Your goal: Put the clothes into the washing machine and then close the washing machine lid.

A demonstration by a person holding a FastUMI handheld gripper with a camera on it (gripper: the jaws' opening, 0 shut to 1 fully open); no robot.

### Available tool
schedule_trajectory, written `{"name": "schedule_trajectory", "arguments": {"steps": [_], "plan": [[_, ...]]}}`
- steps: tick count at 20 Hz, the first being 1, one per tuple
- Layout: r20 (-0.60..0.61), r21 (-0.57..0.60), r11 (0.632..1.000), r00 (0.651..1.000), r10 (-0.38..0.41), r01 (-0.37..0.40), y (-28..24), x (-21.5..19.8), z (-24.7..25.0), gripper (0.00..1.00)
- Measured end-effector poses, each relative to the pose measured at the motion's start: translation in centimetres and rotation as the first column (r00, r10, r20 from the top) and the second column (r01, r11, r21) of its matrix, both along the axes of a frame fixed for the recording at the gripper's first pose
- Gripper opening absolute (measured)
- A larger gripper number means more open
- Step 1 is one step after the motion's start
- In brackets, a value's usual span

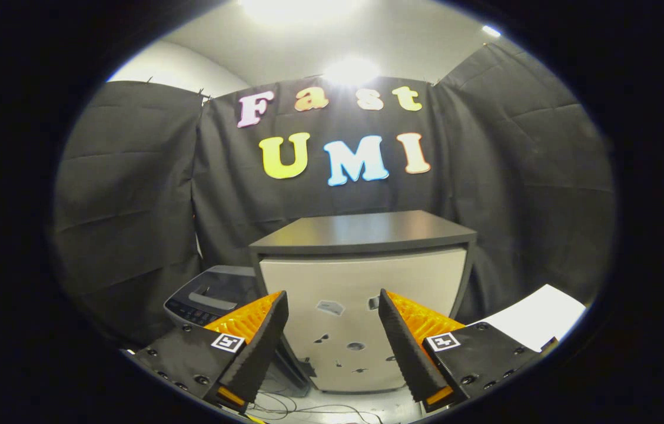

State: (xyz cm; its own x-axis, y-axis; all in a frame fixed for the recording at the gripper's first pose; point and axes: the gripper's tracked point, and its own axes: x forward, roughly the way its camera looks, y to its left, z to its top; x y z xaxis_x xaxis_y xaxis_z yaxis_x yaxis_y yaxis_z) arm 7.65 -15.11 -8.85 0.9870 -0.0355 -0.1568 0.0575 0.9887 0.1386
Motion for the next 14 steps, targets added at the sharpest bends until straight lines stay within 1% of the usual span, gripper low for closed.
{"name": "schedule_trajectory", "arguments": {"steps": [4, 6, 11, 14], "plan": [[0.027, 0.03, 0.997, 0.997, -0.071, 0.07, -3.1, -1.2, 0.7, 0.97], [0.046, 0.011, 0.996, 0.995, -0.087, 0.087, -4.1, -1.3, 0.9, 0.97], [0.127, -0.066, 0.994, 0.989, -0.077, 0.086, -5.3, -2.8, 2.3, 0.97], [0.145, -0.072, 0.994, 0.987, -0.069, 0.08, -5.3, -3.9, 2.1, 0.97]]}}
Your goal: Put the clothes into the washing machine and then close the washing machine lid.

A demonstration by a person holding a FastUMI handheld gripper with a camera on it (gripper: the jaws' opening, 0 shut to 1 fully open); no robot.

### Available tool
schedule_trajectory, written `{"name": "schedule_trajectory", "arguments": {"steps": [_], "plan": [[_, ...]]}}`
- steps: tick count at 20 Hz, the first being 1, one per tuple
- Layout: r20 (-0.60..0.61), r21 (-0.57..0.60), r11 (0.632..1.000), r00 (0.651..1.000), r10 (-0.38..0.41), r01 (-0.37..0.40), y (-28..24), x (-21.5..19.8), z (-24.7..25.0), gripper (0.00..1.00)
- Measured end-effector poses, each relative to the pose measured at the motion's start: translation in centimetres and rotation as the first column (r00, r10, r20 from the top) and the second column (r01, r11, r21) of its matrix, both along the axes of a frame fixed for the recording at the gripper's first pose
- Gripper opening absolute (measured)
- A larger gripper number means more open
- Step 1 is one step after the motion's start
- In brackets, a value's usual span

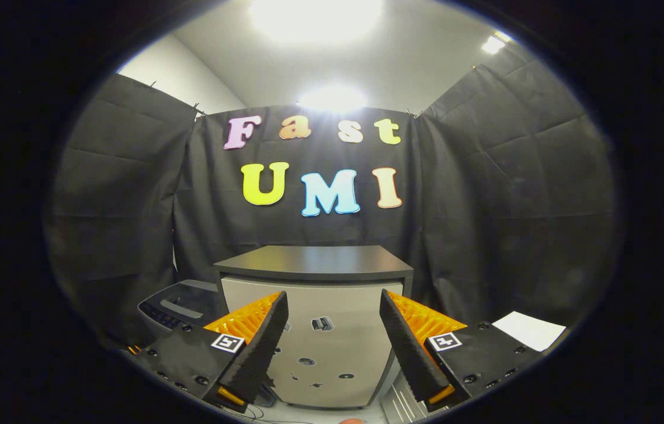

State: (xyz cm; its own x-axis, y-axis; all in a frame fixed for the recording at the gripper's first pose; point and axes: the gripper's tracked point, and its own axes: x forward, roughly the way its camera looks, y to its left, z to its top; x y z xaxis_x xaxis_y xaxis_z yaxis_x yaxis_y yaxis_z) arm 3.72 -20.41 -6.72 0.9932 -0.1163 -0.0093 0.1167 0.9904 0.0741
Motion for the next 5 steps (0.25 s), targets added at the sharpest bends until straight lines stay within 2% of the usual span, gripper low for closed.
{"name": "schedule_trajectory", "arguments": {"steps": [5], "plan": [[0.025, 0.009, 1.0, 1.0, -0.011, 0.01, -0.09, -0.76, 0.13, 0.97]]}}
